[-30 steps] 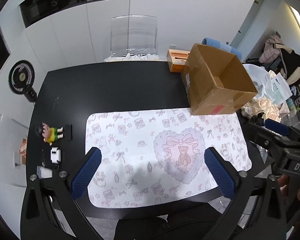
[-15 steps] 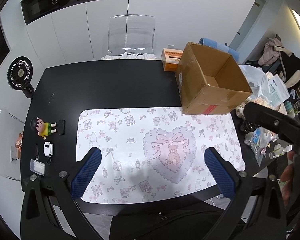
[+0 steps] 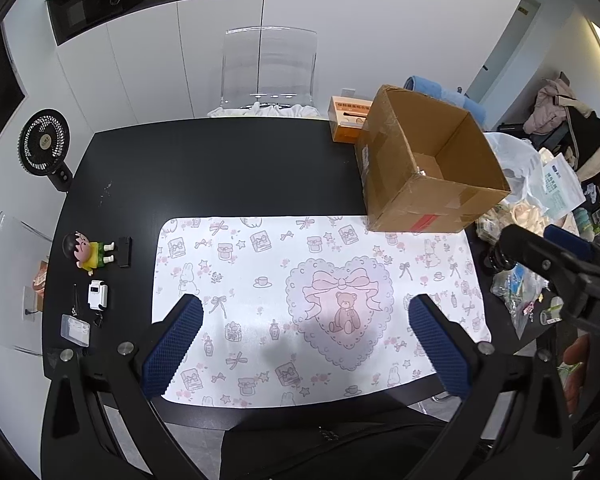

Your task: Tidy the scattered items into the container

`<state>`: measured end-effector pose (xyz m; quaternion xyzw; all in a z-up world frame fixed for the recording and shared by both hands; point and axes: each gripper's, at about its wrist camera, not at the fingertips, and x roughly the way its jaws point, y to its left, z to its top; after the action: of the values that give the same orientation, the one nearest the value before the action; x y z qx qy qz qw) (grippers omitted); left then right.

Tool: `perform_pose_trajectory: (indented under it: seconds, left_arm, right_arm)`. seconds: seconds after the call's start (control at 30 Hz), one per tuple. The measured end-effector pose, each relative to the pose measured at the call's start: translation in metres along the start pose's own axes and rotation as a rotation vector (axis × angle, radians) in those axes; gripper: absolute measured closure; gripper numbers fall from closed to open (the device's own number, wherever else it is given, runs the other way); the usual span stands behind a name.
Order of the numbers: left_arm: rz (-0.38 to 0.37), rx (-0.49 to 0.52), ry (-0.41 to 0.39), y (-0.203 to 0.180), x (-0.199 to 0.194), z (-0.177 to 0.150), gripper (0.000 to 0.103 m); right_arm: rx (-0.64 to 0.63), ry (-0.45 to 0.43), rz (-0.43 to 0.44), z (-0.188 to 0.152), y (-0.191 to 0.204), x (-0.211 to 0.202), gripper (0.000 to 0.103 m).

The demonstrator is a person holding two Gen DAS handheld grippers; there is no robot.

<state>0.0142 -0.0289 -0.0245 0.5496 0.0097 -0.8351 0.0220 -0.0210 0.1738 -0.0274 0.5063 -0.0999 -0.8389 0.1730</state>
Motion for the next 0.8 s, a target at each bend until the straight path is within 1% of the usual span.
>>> perform_pose_trajectory:
  seconds: [0.4, 0.8]
  left_arm:
    - [0.008, -0.008, -0.01, -0.002, -0.002, 0.005, 0.0]
    - [0.005, 0.0, -0.015, -0.008, -0.004, 0.009, 0.0]
  right_arm:
    - [-0.017, 0.016, -0.017, -0.001, -0.004, 0.004, 0.0]
    - [-0.042, 0.04, -0.031, -0.011, -0.003, 0.004, 0.0]
